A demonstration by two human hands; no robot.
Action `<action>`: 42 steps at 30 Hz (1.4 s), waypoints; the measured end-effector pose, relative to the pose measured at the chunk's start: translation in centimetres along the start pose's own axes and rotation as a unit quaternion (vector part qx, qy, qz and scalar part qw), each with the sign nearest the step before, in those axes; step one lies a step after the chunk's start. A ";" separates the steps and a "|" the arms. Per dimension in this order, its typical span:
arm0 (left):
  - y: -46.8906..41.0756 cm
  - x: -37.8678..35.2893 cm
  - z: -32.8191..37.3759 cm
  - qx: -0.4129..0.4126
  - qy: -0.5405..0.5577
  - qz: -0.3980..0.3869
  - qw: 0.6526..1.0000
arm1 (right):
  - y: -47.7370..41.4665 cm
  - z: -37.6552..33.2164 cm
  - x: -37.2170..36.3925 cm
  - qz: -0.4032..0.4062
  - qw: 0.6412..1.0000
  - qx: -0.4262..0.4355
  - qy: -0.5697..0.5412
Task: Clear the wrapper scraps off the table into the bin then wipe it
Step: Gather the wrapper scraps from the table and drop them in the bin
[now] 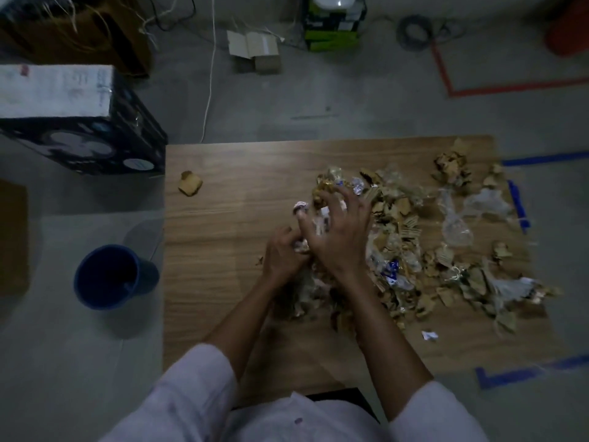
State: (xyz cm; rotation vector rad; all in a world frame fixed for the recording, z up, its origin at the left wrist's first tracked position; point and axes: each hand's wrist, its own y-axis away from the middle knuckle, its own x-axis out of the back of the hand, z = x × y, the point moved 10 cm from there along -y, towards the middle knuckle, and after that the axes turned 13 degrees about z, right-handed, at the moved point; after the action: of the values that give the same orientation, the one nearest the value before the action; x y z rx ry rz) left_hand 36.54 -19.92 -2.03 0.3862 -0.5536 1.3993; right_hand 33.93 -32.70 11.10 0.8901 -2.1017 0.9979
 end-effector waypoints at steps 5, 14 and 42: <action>4.8 1.6 1.0 0.114 0.121 0.053 0.985 | -0.5 5.4 -11.1 -0.266 0.957 -0.107 0.051; 0.7 5.0 4.3 0.143 0.239 0.115 0.953 | -1.4 8.2 -6.2 -0.169 0.979 -0.103 -0.054; 5.7 -4.2 13.4 -0.095 0.030 -0.126 0.987 | 5.2 12.2 9.1 0.014 0.990 -0.137 0.022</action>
State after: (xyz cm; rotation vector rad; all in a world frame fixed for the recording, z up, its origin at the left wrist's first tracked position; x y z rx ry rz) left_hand 28.79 -30.11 6.07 0.2502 -0.5633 1.1021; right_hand 21.55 -42.96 9.89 0.6970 -2.1535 0.7131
